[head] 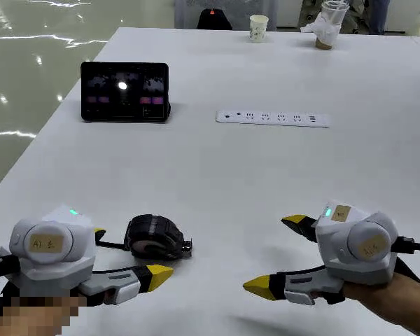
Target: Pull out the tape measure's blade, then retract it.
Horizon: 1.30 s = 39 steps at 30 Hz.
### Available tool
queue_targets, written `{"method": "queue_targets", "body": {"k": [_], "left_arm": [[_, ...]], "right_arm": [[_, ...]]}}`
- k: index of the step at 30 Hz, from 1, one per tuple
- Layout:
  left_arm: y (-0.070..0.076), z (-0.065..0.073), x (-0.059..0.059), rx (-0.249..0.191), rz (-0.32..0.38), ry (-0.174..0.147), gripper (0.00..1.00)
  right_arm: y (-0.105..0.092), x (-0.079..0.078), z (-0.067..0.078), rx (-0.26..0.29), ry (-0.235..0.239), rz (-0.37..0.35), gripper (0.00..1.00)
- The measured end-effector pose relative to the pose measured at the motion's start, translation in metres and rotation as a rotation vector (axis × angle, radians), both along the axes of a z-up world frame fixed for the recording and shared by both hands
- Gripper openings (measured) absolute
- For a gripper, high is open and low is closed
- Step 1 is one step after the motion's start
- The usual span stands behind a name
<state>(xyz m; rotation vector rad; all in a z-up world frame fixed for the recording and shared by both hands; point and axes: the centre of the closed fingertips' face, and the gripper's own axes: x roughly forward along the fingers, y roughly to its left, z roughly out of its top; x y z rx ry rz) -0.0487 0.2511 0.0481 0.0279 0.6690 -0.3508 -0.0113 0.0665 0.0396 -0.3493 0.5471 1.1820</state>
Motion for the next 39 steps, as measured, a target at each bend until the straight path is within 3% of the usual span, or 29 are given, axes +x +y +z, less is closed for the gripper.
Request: {"method": "queue_targets", "body": {"k": [11,21,27,39], "left_arm": [[-0.005,0.008,-0.001,-0.008,-0.049,-0.061,0.88],[-0.009,0.009,-0.007,0.005,-0.087,-0.087,0.91],[-0.012,0.009,-0.013,0.009,-0.100,-0.086,0.92],[-0.018,0.016,-0.019,0.005,-0.123,-0.126,0.99]], "right_arm": [[-0.010,-0.009,0.000,0.034,-0.017,-0.030,0.90],[-0.024,-0.012,0.000,0.058,-0.018,-0.098,0.96],[-0.028,-0.018,0.001,0.069,-0.009,-0.128,0.98],[-0.033,-0.027,0.006,0.074,-0.011,-0.139,0.99]]}}
